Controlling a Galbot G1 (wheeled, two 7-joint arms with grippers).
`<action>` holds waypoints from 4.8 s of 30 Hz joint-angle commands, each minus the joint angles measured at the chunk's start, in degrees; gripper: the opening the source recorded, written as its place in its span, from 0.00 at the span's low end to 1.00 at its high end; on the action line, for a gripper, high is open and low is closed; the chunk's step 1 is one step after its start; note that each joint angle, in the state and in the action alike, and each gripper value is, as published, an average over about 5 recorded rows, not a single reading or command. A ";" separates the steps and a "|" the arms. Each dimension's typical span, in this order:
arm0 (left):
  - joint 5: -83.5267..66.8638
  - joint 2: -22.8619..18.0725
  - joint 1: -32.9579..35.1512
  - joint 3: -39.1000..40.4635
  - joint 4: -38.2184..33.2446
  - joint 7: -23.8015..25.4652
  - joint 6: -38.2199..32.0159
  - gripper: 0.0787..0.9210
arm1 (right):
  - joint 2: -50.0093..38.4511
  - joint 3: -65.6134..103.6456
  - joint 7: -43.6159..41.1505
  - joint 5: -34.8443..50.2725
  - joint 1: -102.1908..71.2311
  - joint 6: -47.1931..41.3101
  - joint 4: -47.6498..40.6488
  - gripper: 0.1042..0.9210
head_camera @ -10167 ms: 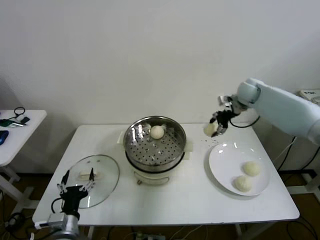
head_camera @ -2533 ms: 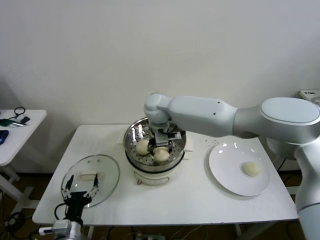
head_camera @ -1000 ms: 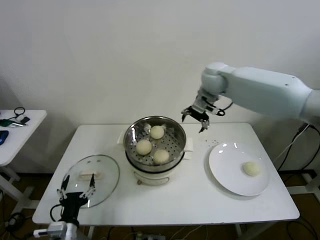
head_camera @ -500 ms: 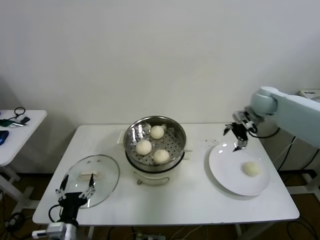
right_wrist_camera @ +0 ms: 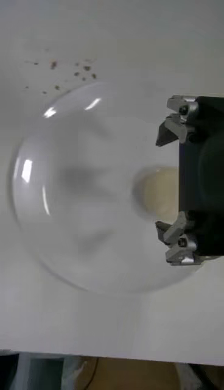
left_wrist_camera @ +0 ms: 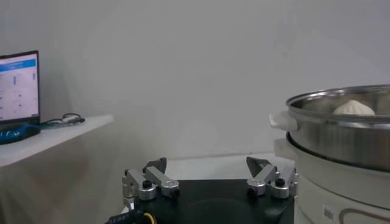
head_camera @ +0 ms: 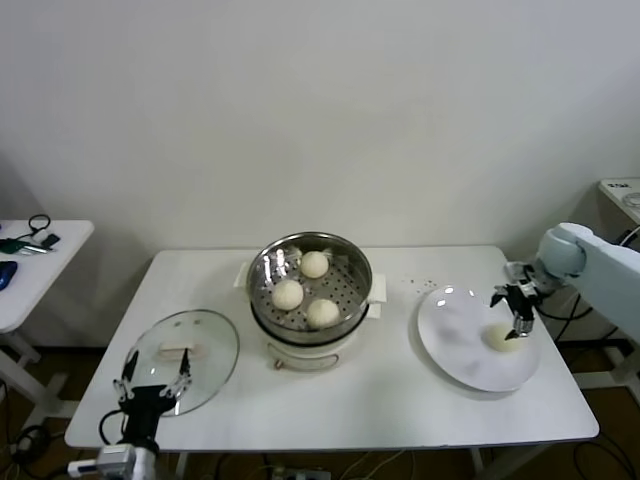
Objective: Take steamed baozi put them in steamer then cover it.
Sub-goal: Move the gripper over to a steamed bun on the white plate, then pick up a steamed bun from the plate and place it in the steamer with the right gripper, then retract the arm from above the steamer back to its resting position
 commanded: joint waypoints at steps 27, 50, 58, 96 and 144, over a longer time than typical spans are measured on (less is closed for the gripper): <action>0.89 -0.03 -0.97 0.26 1.33 -0.38 0.47 0.88 | 8.06 10.05 -1.24 -8.29 -8.50 2.02 -13.57 0.81; 1.31 0.00 -0.30 2.14 -0.10 -0.14 0.38 0.88 | 13.92 -19.27 -0.18 22.15 23.86 -6.15 -8.46 0.73; 1.30 0.64 -0.25 3.70 -1.06 -0.02 0.30 0.88 | 21.46 -29.75 2.32 38.19 36.06 -11.48 -4.11 0.73; -1.92 3.68 -1.10 4.18 -0.03 0.44 -0.89 0.88 | 41.20 -44.28 12.08 53.37 31.25 -18.22 -0.62 0.73; -1.17 4.01 -0.95 4.19 -0.11 0.43 -1.08 0.88 | 22.53 -31.05 20.38 50.91 33.96 -9.15 7.10 0.88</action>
